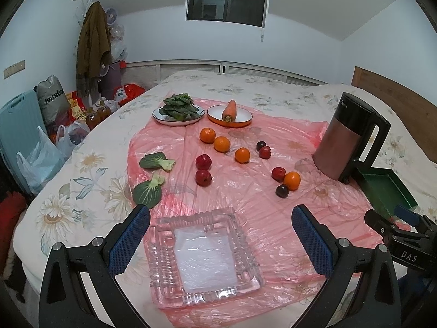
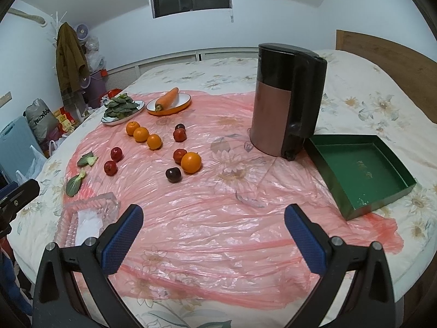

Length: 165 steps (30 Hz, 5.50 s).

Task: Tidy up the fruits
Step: 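Grasp the dark plum with the right gripper while the left gripper grasps a red apple, then carry the plum and apple to the green tray and open both grippers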

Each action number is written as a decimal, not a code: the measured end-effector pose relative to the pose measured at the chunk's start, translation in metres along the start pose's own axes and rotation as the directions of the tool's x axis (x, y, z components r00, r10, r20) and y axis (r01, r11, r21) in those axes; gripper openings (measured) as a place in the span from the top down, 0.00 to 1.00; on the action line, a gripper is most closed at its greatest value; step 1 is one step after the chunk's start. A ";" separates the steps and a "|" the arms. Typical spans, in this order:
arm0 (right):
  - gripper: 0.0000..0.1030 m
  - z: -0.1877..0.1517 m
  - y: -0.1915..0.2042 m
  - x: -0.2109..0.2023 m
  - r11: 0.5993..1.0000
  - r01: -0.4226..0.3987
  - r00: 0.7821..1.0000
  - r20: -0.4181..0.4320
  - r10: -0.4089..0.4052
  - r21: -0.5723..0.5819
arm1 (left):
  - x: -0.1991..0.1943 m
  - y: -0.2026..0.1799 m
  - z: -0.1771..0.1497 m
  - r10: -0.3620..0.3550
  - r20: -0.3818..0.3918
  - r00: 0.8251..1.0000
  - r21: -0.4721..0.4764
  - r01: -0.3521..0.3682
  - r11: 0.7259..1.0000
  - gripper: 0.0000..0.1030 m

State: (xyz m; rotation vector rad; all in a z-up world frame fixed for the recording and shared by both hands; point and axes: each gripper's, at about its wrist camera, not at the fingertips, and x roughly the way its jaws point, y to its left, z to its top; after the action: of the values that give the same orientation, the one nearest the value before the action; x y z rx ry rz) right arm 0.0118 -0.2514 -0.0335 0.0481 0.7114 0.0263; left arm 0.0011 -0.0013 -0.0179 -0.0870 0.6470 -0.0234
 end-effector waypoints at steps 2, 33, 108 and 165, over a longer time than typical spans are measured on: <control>0.00 0.000 0.001 0.001 1.000 -0.002 1.000 -0.001 0.002 -0.001 | 0.001 -0.001 -0.001 0.003 0.000 1.000 0.008 -0.003 1.000 0.01; 0.15 0.019 0.034 0.109 0.962 -0.271 0.955 -0.115 0.272 0.028 | 0.113 0.037 0.035 -0.054 -0.246 0.968 -0.030 0.048 0.998 0.19; 0.84 0.013 -0.177 0.046 0.978 -0.040 0.999 -0.021 0.045 0.206 | 0.145 -0.153 0.037 -0.299 -0.355 0.886 0.067 0.343 0.937 0.72; 0.15 0.015 -0.346 0.052 0.918 0.322 0.946 -0.052 -0.319 0.230 | 0.148 -0.437 -0.010 -0.381 -0.525 0.761 0.383 0.611 0.693 0.26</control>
State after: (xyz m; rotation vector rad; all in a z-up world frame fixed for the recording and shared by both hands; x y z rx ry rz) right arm 0.0633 -0.5951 -0.0742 0.1585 0.7259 -0.3743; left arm 0.1154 -0.4445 -0.0758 0.2988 1.0032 -0.7948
